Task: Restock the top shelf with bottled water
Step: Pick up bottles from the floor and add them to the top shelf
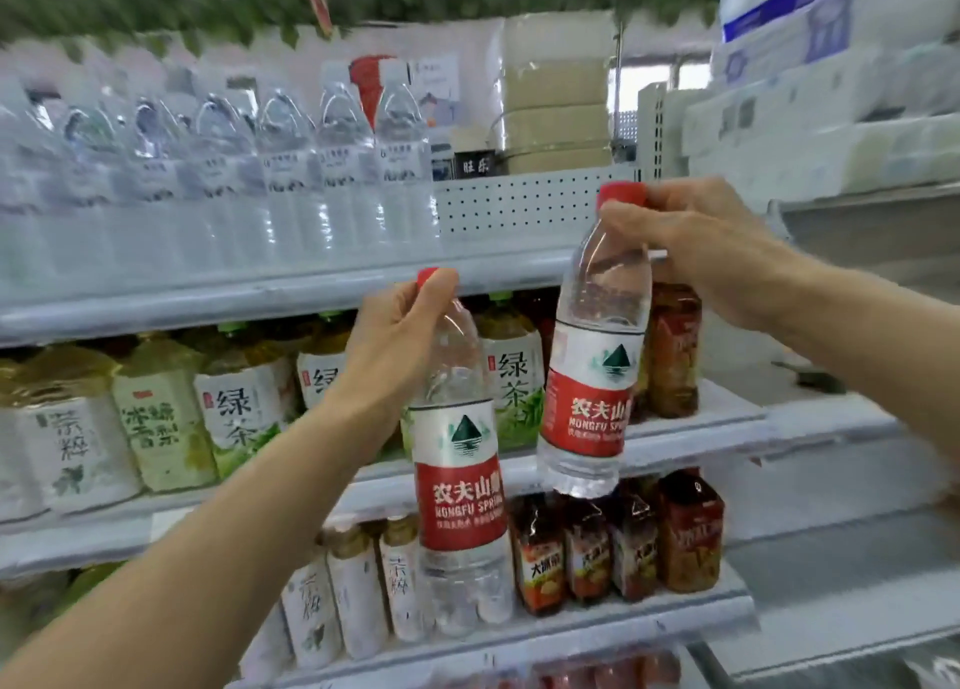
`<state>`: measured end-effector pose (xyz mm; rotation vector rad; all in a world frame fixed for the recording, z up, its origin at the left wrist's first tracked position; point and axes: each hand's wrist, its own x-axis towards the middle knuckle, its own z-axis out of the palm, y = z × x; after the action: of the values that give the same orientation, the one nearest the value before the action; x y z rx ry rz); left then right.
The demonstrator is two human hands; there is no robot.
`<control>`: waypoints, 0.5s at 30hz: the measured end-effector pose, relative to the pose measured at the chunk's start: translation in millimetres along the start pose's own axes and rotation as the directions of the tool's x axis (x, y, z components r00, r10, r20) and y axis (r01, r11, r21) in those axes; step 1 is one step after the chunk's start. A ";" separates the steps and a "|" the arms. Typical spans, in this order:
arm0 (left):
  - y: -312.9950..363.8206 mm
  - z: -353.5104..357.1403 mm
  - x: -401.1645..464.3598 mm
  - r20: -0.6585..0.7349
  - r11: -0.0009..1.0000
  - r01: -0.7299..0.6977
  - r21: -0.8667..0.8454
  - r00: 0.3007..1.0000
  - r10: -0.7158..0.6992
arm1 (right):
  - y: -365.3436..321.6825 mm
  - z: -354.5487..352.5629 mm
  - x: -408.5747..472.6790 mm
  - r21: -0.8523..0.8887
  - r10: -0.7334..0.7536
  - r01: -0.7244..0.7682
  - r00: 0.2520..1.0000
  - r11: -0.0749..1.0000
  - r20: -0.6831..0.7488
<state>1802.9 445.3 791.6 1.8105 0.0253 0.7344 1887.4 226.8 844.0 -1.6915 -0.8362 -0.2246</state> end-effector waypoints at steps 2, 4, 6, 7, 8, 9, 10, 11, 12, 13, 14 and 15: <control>17.4 1.5 23.1 -0.052 0.999 0.003 -0.047 0.999 -0.005 | -19.0 -9.8 26.1 0.022 -0.050 0.051 0.998 0.998 -0.029; 33.2 3.0 44.0 -0.132 0.994 0.019 -0.103 0.991 -0.033 | -34.0 -16.0 52.6 0.028 -0.102 0.105 0.991 0.994 -0.082; 43.6 4.2 65.1 -0.171 0.995 0.018 -0.096 0.985 -0.035 | -43.0 -21.4 79.6 0.017 -0.148 0.152 0.980 0.988 -0.136; 46.0 4.2 74.4 -0.178 0.995 0.016 -0.103 0.983 -0.034 | -46.7 -23.0 92.3 0.007 -0.166 0.170 0.974 0.986 -0.154; 49.2 5.4 81.6 -0.188 0.993 0.018 -0.116 0.981 -0.040 | -49.7 -24.0 104.9 -0.002 -0.184 0.186 0.968 0.982 -0.168; 50.1 5.9 89.8 -0.201 0.993 0.021 -0.114 0.979 -0.043 | -52.4 -24.3 117.9 -0.013 -0.203 0.204 0.962 0.979 -0.184; 51.0 6.9 97.1 -0.211 0.995 0.024 -0.102 0.976 -0.045 | -54.2 -24.1 131.3 -0.025 -0.222 0.222 0.953 0.975 -0.204; 51.3 7.4 103.5 -0.221 0.996 0.024 -0.088 0.974 -0.043 | -55.3 -22.5 143.5 -0.036 -0.239 0.237 0.946 0.971 -0.221; 51.3 7.9 109.2 -0.233 0.997 0.022 -0.077 0.972 -0.040 | -55.6 -20.2 155.2 -0.044 -0.255 0.252 0.939 0.967 -0.231; 50.5 8.0 115.8 -0.245 0.997 0.018 -0.074 0.969 -0.036 | -55.9 -17.3 166.5 -0.050 -0.270 0.266 0.933 0.963 -0.237; 49.4 7.7 122.0 -0.254 0.997 0.021 -0.072 0.966 -0.038 | -55.5 -14.5 178.0 -0.053 -0.283 0.278 0.928 0.959 -0.244; 48.0 6.9 128.1 -0.260 0.997 0.028 -0.070 0.965 -0.045 | -54.7 -11.2 188.2 -0.052 -0.288 0.284 0.924 0.957 -0.253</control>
<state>1893.5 468.3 891.7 1.6356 0.2059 0.9332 1992.5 296.8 994.3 -1.5075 -0.8826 -0.6398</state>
